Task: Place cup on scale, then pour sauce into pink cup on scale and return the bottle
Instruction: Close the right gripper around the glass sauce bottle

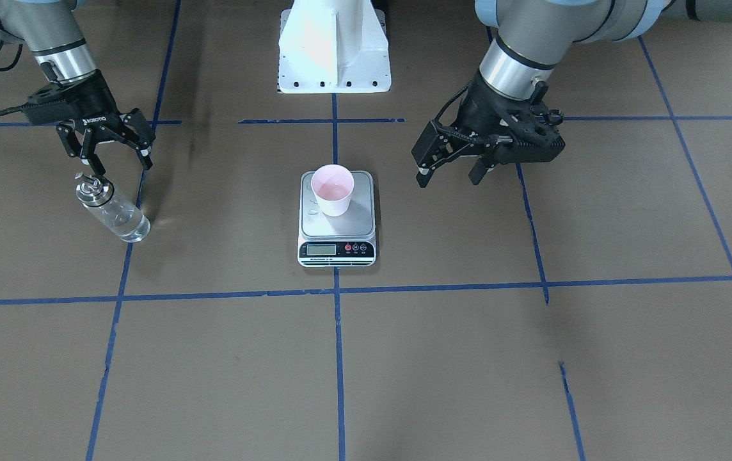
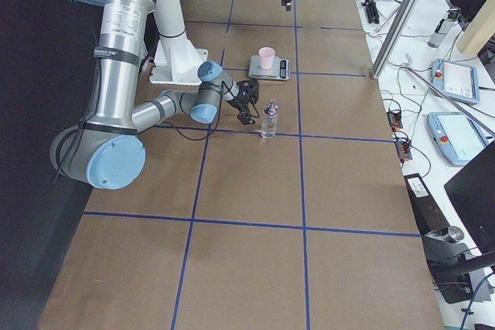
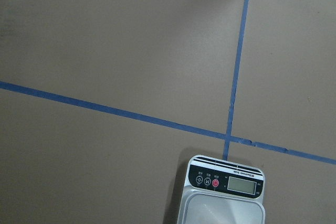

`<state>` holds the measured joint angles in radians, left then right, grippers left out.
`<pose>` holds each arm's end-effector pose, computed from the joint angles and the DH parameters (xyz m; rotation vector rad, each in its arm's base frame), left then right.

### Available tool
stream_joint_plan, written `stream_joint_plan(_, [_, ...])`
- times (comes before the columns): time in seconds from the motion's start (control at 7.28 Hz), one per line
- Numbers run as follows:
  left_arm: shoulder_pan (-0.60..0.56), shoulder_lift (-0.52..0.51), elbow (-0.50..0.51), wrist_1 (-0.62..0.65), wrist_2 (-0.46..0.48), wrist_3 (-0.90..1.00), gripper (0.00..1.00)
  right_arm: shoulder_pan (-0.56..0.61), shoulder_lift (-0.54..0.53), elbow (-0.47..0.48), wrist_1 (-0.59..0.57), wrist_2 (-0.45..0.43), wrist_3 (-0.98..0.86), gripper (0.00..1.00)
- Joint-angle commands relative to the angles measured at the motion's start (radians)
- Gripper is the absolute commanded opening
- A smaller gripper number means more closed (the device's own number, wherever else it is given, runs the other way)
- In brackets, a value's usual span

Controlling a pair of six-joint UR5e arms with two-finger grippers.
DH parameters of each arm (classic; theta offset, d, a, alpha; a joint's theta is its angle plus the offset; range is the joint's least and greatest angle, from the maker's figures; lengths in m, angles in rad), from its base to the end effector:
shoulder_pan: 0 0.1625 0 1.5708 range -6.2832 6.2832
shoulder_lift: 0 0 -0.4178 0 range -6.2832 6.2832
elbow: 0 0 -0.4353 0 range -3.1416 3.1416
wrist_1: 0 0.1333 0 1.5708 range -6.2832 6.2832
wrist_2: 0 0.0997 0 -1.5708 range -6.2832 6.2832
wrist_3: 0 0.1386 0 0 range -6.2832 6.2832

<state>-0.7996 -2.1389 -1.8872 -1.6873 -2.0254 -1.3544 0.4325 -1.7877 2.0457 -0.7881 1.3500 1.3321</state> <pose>0.4076 -0.5232 0.1611 0.1152 1.0631 -0.2995 -0.3836 -0.3573 0.4418 0.5324 -0.9155 0.2903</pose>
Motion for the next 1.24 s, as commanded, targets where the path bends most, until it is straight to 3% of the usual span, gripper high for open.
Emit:
stream_joint_plan(0.0, [-0.006, 0.096, 0.002, -0.011, 0.007, 0.237, 1.00, -0.058, -0.001, -0.027, 0.001, -0.163, 0.048, 1.00])
stream_joint_plan(0.14, [-0.025, 0.126, -0.003, -0.011, 0.007, 0.342, 1.00, -0.092, -0.001, -0.029, 0.001, -0.233, 0.048, 1.00])
stream_joint_plan(0.41, [-0.026, 0.154, 0.005, -0.012, 0.026, 0.351, 1.00, -0.165, -0.002, -0.056, 0.001, -0.368, 0.048, 1.00])
stream_joint_plan(0.69, [-0.027, 0.181, 0.010, -0.011, 0.072, 0.461, 1.00, -0.234, 0.005, -0.126, 0.001, -0.532, 0.048, 1.00])
stream_joint_plan(1.1, [-0.023, 0.188, 0.017, -0.011, 0.073, 0.480, 1.00, -0.277, 0.033, -0.190, 0.015, -0.653, 0.048, 1.00])
